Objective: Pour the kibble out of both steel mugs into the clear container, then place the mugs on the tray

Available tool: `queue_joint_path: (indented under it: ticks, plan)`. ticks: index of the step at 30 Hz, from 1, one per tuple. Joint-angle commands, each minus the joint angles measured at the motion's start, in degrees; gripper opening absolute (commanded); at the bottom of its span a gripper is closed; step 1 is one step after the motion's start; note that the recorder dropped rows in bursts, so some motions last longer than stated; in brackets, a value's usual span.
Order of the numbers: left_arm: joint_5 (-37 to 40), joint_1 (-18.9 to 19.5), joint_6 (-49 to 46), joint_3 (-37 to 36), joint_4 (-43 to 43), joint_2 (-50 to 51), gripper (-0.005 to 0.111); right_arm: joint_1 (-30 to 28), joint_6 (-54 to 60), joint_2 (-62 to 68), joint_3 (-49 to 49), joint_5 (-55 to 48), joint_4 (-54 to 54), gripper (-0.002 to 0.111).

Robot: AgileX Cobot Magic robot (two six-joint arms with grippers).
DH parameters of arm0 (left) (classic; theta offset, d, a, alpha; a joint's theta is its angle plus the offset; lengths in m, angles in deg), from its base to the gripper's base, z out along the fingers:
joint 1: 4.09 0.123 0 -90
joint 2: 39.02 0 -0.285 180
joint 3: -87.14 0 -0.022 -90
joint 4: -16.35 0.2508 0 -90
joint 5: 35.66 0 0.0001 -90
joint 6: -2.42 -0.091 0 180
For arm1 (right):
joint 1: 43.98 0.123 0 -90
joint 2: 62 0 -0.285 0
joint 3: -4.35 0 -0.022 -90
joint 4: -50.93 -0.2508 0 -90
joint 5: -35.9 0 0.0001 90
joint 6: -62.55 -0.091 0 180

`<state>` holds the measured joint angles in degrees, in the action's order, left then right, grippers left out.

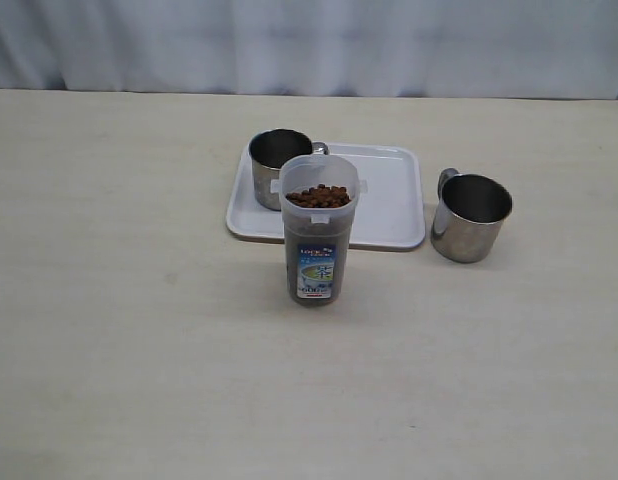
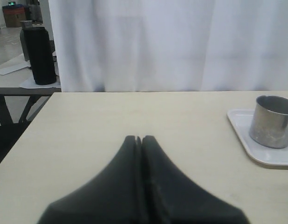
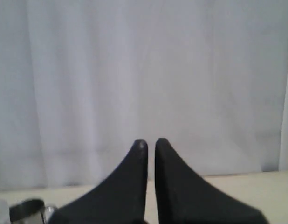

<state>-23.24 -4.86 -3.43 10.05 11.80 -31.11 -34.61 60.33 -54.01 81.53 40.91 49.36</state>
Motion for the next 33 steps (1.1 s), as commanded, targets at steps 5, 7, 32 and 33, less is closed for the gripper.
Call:
queue_joint_path:
  ticks: [5,7,32,33]
  plan:
    - [-1.02,-0.35,-0.15,-0.13,-0.47,-0.13,0.000,0.13,-4.21,10.10,0.04,5.75,0.92,0.005]
    - [-1.02,-0.35,-0.15,-0.13,-0.47,-0.13,0.000,0.13,-5.87,20.66,0.04,10.68,0.92,0.006]
    - [-0.90,-0.35,-0.15,-0.13,-0.47,-0.13,0.000,0.13,-5.07,101.67,-26.13,38.42,21.80,0.102]
    - [-0.90,-0.35,-0.15,-0.13,-0.47,-0.13,0.000,0.13,-5.07,103.20,-27.13,38.42,22.67,0.102]
